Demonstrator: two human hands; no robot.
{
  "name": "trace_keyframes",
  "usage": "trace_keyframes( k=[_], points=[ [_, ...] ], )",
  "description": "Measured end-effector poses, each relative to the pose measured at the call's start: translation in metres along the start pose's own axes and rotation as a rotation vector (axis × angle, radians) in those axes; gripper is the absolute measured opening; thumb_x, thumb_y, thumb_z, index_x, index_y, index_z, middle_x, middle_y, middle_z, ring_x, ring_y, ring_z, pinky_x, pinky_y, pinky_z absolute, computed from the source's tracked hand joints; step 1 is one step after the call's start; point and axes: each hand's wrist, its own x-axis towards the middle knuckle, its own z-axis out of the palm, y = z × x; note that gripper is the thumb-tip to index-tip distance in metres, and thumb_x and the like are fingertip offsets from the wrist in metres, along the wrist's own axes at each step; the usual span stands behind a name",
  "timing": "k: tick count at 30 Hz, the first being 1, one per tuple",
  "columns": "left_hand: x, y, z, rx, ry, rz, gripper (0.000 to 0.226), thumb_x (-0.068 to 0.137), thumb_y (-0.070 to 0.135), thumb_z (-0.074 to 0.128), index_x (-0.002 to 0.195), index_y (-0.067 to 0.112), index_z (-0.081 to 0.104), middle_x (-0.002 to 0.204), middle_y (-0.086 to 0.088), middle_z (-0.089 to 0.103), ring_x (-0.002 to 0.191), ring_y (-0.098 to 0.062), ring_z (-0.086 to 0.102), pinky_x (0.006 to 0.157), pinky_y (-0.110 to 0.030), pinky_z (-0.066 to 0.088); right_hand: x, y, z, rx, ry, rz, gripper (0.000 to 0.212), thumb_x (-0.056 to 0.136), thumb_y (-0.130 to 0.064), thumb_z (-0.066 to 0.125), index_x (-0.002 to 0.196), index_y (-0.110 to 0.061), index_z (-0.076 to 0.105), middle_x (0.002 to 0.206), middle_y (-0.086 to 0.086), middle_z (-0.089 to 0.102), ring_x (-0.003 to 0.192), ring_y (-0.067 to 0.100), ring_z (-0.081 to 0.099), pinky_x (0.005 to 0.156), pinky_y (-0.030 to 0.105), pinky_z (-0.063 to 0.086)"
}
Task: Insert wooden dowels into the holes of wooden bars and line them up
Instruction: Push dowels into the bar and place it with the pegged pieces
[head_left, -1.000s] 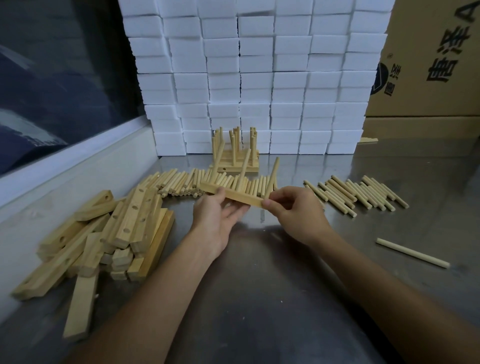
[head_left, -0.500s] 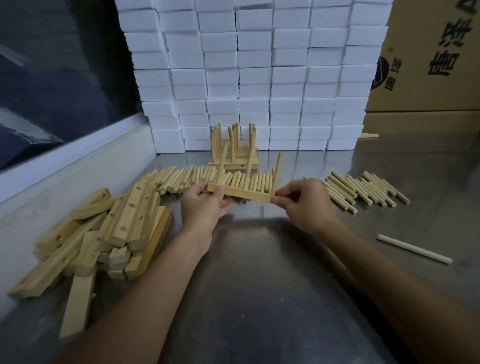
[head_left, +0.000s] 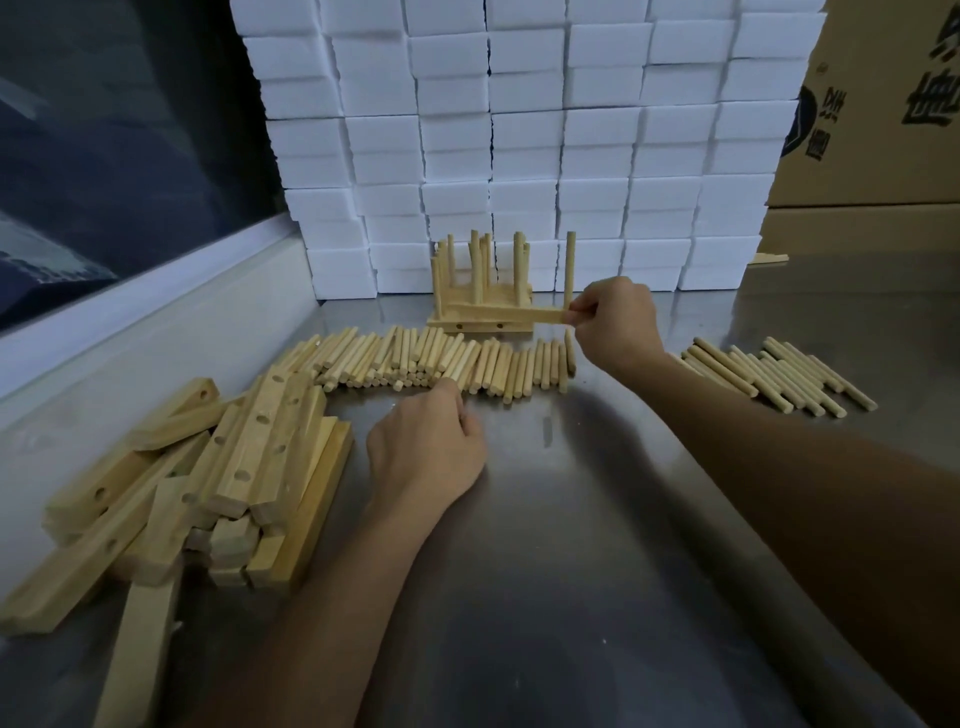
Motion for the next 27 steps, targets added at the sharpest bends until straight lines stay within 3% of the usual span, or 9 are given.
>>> trace_keyframes(
  k=[5,12,19,27],
  points=[
    [0.002,0.000,0.003,0.003,-0.017,-0.004,0.010,0.095,0.035,0.049,0.089,0.026,0.048,0.073,0.009,0.053,0.072,-0.017,0.051,0.060,-0.031,0.034,0.023,0.000,0.023,-0.136,-0.097,-0.065,0.022,0.086,0.006,0.059,0.091,-0.006,0.076,0.088,0.010,0.071,0.087,0.025,0.064,0.082,0.041,0.057],
    [0.002,0.000,0.004,0.005,-0.019,0.006,0.009,0.095,0.035,0.048,0.092,0.027,0.046,0.072,0.008,0.051,0.071,-0.014,0.051,0.061,-0.032,0.036,0.040,-0.005,0.047,-0.128,-0.197,-0.064,0.012,0.088,-0.001,0.066,0.094,-0.006,0.074,0.096,0.011,0.068,0.090,0.025,0.063,0.081,0.035,0.056],
    [0.002,0.000,0.005,0.003,-0.021,-0.006,0.008,0.095,0.035,0.048,0.094,0.027,0.047,0.072,0.010,0.049,0.072,-0.016,0.050,0.061,-0.031,0.034,0.040,-0.005,0.061,-0.192,-0.263,-0.088,0.010,0.091,-0.011,0.066,0.096,-0.006,0.073,0.095,0.010,0.068,0.091,0.026,0.063,0.085,0.041,0.055],
    [0.003,-0.002,0.006,0.003,-0.022,-0.005,0.008,0.094,0.034,0.047,0.093,0.026,0.047,0.072,0.008,0.052,0.071,-0.015,0.050,0.059,-0.031,0.034,0.034,-0.011,0.058,-0.198,-0.274,-0.033,0.009,0.091,-0.013,0.062,0.093,-0.006,0.067,0.085,0.006,0.062,0.082,0.023,0.060,0.068,0.033,0.049]
  ],
)
